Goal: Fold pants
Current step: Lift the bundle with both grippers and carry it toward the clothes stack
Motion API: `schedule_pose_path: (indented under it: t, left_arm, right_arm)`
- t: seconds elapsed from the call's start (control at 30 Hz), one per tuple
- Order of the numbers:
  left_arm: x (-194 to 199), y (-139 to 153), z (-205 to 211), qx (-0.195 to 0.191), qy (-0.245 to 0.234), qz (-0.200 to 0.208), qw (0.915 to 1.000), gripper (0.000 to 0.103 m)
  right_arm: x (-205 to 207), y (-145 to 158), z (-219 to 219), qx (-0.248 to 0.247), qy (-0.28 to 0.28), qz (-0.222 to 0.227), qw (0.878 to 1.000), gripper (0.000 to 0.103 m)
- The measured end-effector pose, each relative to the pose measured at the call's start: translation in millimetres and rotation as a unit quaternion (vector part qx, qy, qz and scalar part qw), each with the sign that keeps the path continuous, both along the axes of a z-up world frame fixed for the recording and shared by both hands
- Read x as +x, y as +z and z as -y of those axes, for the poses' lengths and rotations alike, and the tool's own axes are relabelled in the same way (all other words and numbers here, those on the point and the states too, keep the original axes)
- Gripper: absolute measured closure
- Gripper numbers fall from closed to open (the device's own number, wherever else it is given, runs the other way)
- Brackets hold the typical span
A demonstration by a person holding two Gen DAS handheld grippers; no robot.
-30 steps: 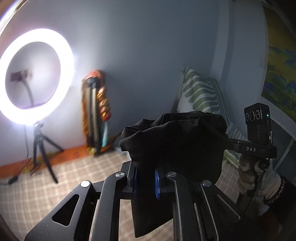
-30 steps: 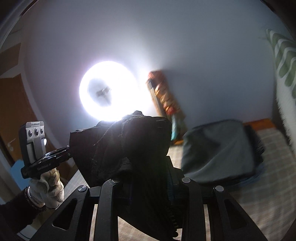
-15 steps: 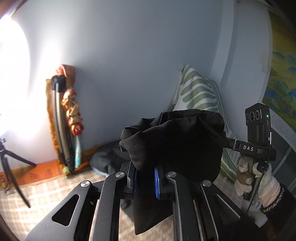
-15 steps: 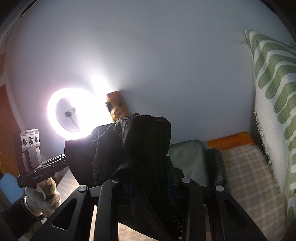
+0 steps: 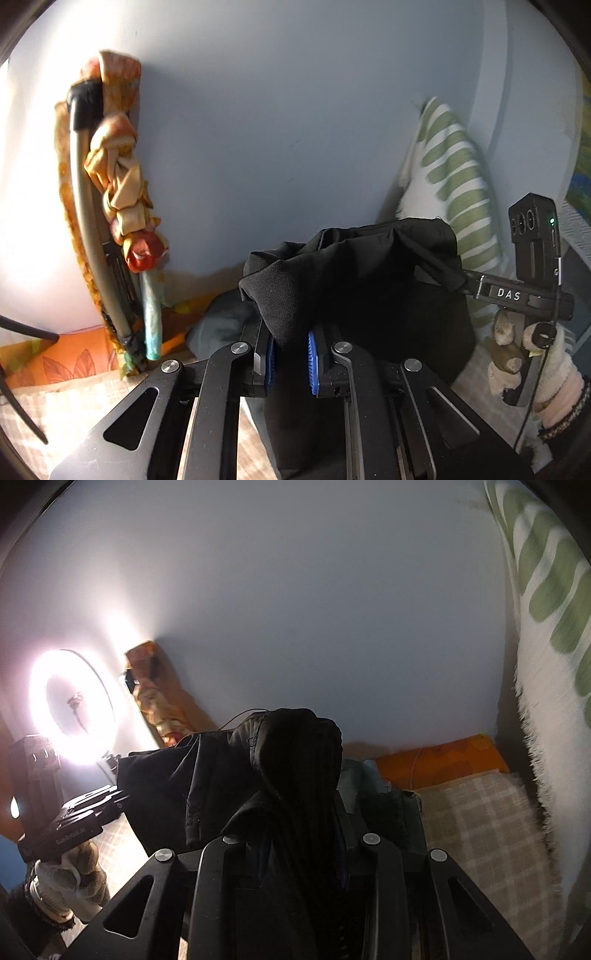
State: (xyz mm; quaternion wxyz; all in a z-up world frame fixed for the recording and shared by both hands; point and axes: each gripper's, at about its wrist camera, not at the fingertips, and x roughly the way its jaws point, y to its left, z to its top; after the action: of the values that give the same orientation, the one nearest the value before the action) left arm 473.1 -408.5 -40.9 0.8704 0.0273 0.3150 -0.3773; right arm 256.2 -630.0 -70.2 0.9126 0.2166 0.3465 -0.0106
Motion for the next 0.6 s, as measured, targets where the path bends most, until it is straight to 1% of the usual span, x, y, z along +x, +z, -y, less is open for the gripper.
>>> schedule_pose_path:
  t: [0.1,0.17,0.23,0.27,0.33,0.37,0.4,0.43,0.47,0.53,0.6]
  left_arm:
    - [9.7,-10.5,7.4,0.014,0.008,-0.001,0.9999,0.091]
    - [16.8,-17.4,12.4,0.019,0.013,-0.005,0.9997,0.091]
    - [24.0,-25.4,19.8,0.033,0.019,-0.015,0.9992,0.09]
    - [27.1,-29.6,24.2,0.044,0.024,-0.021,0.9985,0.088]
    - [33.1,-35.3,28.0,0.056,0.039,-0.028,0.9973,0.083]
    - [34.3,-35.8,27.9,0.056,0.044,-0.029,0.9971,0.082]
    - [36.0,-36.2,27.7,0.058,0.052,-0.03,0.9965,0.072]
    - [37.3,-36.7,26.4,0.058,0.058,-0.031,0.9962,0.063]
    - [37.8,-35.8,25.1,0.055,0.06,-0.031,0.9962,0.06]
    - [37.1,-33.7,21.9,0.056,0.058,-0.028,0.9964,0.048]
    - [37.0,-32.0,20.1,0.063,0.063,-0.023,0.9957,0.046]
  right_arm:
    - [12.3,-17.5,7.1,0.01,-0.007,-0.01,1.0,0.075]
    - [18.7,-27.3,10.4,0.008,-0.012,-0.022,1.0,0.075]
    - [26.3,-37.2,16.4,0.008,-0.024,-0.037,0.999,0.073]
    - [30.7,-40.8,19.2,0.009,-0.031,-0.045,0.998,0.068]
    - [34.5,-47.8,30.0,-0.001,-0.071,-0.072,0.995,0.057]
    - [35.1,-49.7,35.9,-0.003,-0.087,-0.081,0.993,0.045]
    - [34.0,-50.4,41.3,0.004,-0.097,-0.082,0.992,0.04]
    - [32.3,-49.4,43.9,0.007,-0.102,-0.077,0.992,0.04]
    - [30.3,-48.0,45.6,0.004,-0.107,-0.073,0.992,0.04]
    - [27.4,-47.0,46.9,-0.002,-0.109,-0.076,0.991,0.04]
    - [24.4,-45.9,47.2,-0.009,-0.109,-0.081,0.991,0.04]
